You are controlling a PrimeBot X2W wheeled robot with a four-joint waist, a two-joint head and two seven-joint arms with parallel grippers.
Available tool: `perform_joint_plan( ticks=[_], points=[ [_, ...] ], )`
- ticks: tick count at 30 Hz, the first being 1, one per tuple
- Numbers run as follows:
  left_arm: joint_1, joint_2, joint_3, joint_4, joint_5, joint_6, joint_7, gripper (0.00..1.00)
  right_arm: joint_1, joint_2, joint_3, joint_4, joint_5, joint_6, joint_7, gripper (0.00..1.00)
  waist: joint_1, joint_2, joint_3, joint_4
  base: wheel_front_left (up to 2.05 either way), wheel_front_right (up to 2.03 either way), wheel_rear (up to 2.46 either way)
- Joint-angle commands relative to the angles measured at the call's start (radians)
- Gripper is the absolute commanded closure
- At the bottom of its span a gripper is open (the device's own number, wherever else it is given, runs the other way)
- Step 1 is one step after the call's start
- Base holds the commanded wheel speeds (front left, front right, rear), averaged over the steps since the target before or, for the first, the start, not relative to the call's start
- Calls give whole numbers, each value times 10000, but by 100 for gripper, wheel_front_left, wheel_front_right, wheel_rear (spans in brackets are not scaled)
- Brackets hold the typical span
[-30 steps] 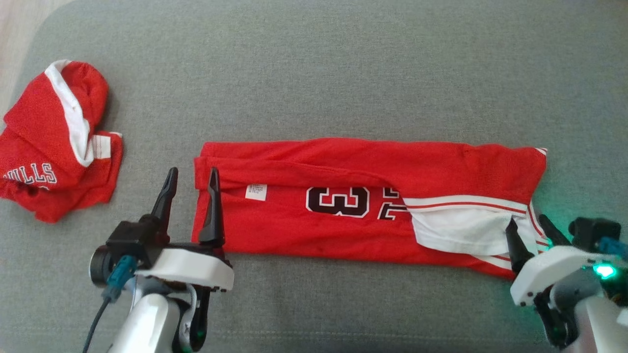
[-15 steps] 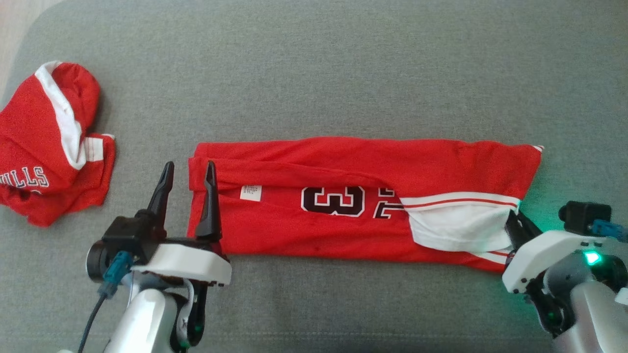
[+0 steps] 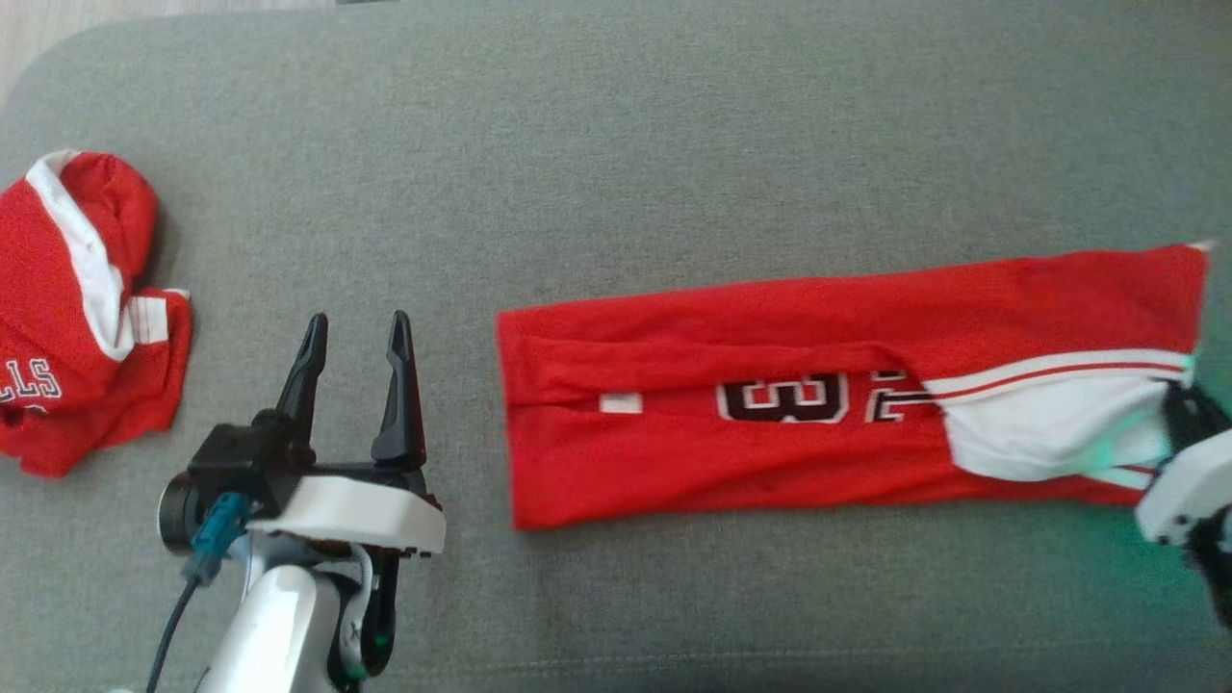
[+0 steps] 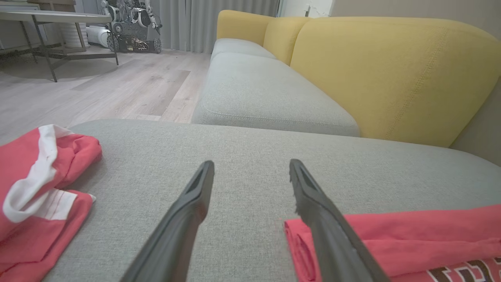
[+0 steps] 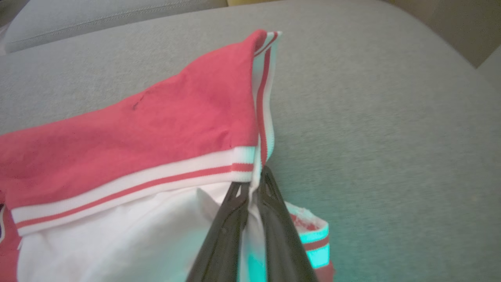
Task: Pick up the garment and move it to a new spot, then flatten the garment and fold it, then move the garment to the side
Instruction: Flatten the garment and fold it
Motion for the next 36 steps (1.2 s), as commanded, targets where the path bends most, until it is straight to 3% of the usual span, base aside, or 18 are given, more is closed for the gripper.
perform_joint_plan(
  ticks=[1, 9, 16, 20, 27, 36],
  points=[
    [-174, 37, 358, -364, 142, -68, -121, 0, -12, -444, -122, -518, 84, -11, 96, 100, 0, 0, -51, -50, 0, 0, 0],
    [-14, -28, 416, -324, 174, -114, -121, 0, -28, -233, 411, -2138, 423, -11, 694, 100, 0, 0, -293, -199, 0, 0, 0],
    [15, -24, 375, -276, 212, -221, -122, 0, -222, 671, 2124, -4363, 2015, -11, 2101, 100, 0, 0, -451, -118, 0, 0, 0],
    [13, -43, 323, -248, 226, -260, -122, 0, -399, 1268, 3380, -4797, 2728, -11, 2547, 100, 0, 0, -486, 105, 0, 0, 0],
    [-12, -124, 205, -172, 211, -307, -122, 0, -745, 2060, 5228, -3547, 3546, -11, 2078, 100, 0, 0, -383, 686, 0, 0, 0],
    [-216, -217, 148, -122, 223, -370, -122, 0, -1816, 2249, 6753, -1033, 4249, -11, 412, 100, 0, 0, 80, 1239, 0, 0, 0]
  ],
)
